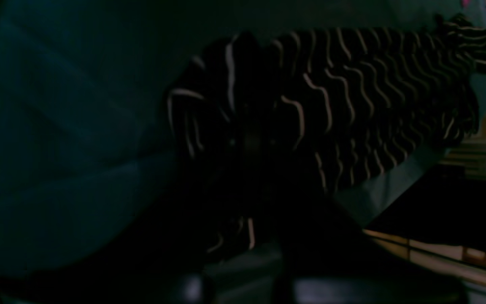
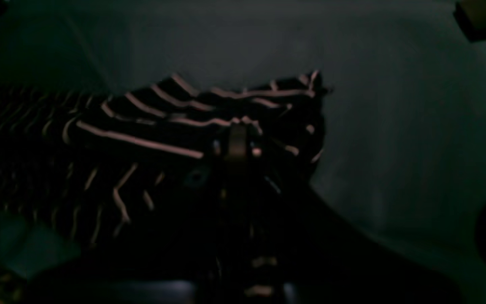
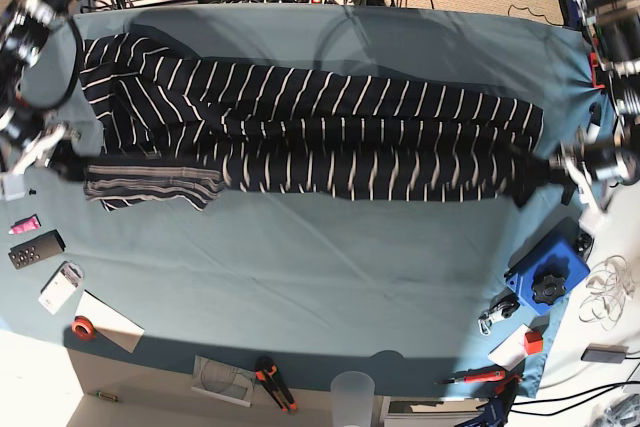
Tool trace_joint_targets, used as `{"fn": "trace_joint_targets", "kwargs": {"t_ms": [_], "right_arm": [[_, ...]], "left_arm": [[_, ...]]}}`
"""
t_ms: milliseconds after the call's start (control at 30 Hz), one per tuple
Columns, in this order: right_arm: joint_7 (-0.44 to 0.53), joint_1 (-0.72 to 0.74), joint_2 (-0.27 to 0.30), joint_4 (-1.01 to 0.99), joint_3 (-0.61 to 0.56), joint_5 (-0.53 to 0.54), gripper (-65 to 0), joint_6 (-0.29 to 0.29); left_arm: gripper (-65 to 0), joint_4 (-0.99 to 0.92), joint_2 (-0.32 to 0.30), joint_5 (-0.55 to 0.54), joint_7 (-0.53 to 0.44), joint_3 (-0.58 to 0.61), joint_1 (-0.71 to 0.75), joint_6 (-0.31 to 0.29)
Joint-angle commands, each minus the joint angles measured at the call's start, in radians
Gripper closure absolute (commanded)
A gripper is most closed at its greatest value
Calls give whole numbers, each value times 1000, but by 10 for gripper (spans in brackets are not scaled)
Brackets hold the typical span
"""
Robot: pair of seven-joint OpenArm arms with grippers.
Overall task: Layout the t-shirt on the table in an organized manner, then fold the t-shirt properly
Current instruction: 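Fold the shirt lengthwise in half with both grippers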
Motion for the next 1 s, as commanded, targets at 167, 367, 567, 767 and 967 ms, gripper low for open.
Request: {"fn": "trace_joint_targets", "kwargs": {"t_ms": [167,367,567,767,967], "right_arm": [[22,-103,23,124,89,20,0,7],[22,-181,17,123,101,-50,0,7],[22,-195,18,121,97,-82,0,7],[22,-195,18,121,97,-82,-87,7],[22,-195,18,121,97,-85,-139,7]], "left_arm": [[0,16,-25,-34,-4,-6,-19,-4],[0,16,-24,-34,-4,-6,11,-4],[0,16,-21,-34,-4,-6,24,-6],[-298,16,-23,-34,-4,-6,24,-37],[-348,16,-22,-19,-4,-6,25,-52]]}}
